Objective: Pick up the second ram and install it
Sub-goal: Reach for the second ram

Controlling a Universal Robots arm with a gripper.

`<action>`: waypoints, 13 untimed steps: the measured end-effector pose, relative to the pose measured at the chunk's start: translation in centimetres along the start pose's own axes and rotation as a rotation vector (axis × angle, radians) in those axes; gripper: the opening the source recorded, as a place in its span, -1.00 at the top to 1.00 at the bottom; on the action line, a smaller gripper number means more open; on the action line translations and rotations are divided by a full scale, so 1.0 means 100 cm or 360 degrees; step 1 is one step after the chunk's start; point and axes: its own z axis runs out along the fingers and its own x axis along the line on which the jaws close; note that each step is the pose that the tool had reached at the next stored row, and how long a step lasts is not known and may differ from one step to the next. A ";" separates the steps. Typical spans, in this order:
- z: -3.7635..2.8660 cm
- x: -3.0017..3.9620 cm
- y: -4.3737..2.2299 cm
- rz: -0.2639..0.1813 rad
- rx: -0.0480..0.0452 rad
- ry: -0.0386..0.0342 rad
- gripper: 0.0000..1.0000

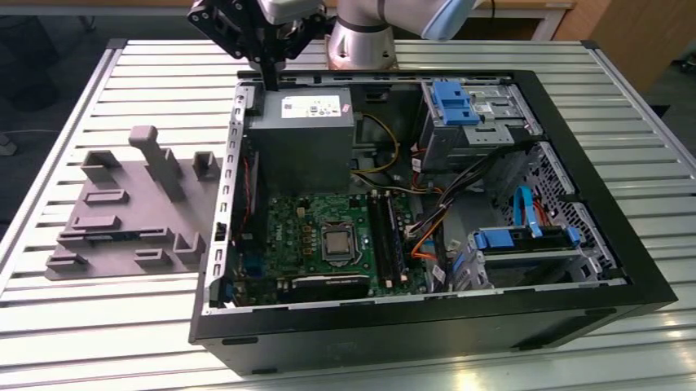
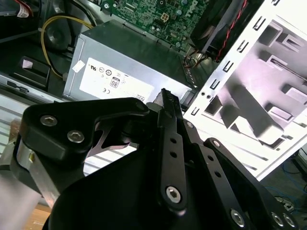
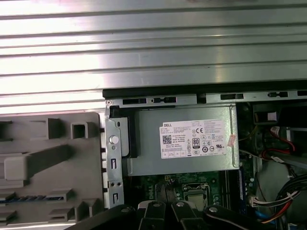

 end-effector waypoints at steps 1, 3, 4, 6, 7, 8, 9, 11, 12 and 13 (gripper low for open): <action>0.0000 0.0006 0.0000 0.0000 0.0000 0.0000 0.79; 0.0000 0.0017 -0.0001 0.0000 0.0000 0.0000 0.79; -0.0001 0.0023 -0.0002 0.0000 0.0000 0.0000 0.79; -0.0001 0.0034 -0.0002 0.0000 0.0000 0.0000 0.79; -0.0001 0.0039 -0.0003 0.0000 0.0000 0.0000 0.79; -0.0001 0.0044 -0.0003 0.0000 0.0000 0.0000 0.79; -0.0001 0.0050 -0.0004 0.0000 0.0000 0.0000 0.79; -0.0001 0.0060 -0.0004 0.0000 0.0000 0.0000 0.79; -0.0001 0.0064 -0.0005 0.0000 0.0000 0.0000 0.79; -0.0001 0.0069 -0.0005 0.0000 0.0000 0.0000 0.79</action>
